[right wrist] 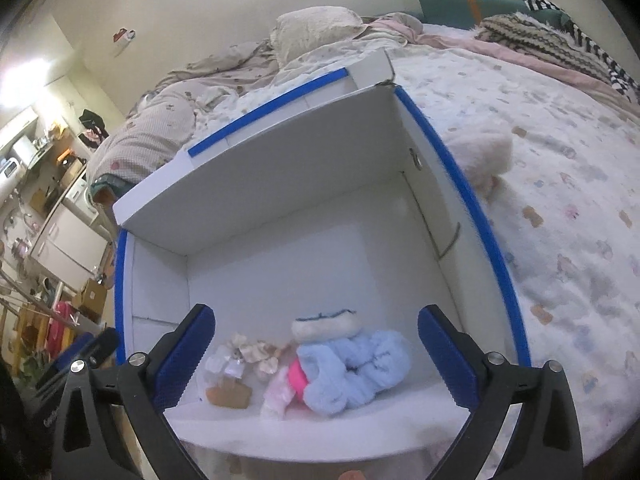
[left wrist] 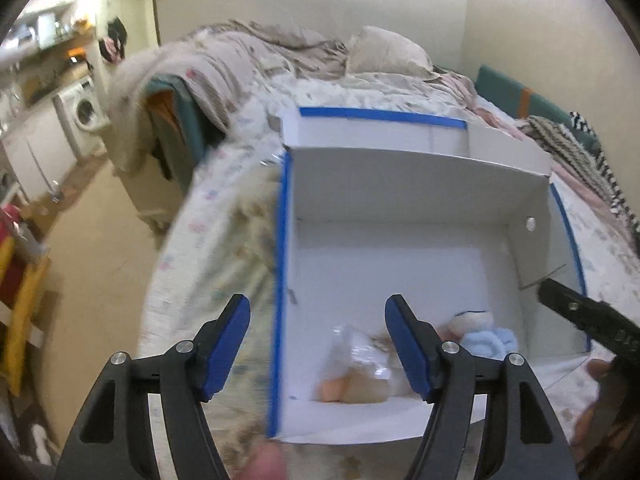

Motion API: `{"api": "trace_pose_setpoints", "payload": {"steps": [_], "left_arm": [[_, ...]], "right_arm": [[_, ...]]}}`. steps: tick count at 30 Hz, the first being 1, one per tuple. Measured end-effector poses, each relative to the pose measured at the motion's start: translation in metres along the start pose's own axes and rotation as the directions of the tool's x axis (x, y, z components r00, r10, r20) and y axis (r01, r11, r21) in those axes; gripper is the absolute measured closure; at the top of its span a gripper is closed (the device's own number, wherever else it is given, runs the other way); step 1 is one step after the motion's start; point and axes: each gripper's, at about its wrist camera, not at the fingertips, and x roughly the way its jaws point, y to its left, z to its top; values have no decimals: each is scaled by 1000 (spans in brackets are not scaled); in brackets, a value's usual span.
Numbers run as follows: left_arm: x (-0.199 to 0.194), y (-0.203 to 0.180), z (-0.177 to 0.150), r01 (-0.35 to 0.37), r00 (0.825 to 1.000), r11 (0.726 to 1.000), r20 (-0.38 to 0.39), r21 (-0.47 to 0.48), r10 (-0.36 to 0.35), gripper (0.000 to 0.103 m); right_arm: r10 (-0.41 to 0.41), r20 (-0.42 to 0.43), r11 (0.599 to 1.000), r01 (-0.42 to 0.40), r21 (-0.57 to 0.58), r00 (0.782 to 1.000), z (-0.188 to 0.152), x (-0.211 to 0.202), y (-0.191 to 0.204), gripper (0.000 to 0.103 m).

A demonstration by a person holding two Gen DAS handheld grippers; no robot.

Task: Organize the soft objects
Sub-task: 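Withdraw both open grippers up out of the box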

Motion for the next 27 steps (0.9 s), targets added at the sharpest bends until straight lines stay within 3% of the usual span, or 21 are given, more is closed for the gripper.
{"api": "trace_pose_setpoints", "payload": {"steps": [2, 8, 13, 18, 22, 25, 27], "left_arm": [[-7, 3, -1, -13, 1000, 1000, 10, 12, 13, 34], [-31, 19, -11, 37, 998, 998, 44, -46, -35, 10], [-57, 21, -18, 20, 994, 1000, 112, -21, -17, 0], [-73, 25, -34, 21, 992, 1000, 122, -22, -18, 0], [-81, 23, -54, -8, 996, 1000, 91, -6, 8, 0], [-79, 20, -63, 41, 998, 999, 47, 13, -41, 0], [-81, 15, -66, 24, 998, 999, 50, 37, -25, 0]], "right_arm": [[-3, 8, 1000, 3, 2, 1000, -3, -8, -1, 0], [-5, 29, 1000, 6, -18, 1000, -16, -29, 0, 0], [-5, 68, 993, 13, -116, 998, -30, -49, 14, 0], [9, 117, 981, 14, -192, 993, -52, -70, 28, 0], [16, 96, 978, 4, -209, 995, -70, -74, 33, 0], [14, 83, 977, 4, -212, 996, -77, -75, 34, 0], [17, 74, 977, -1, -215, 997, -80, -75, 34, 0]]}}
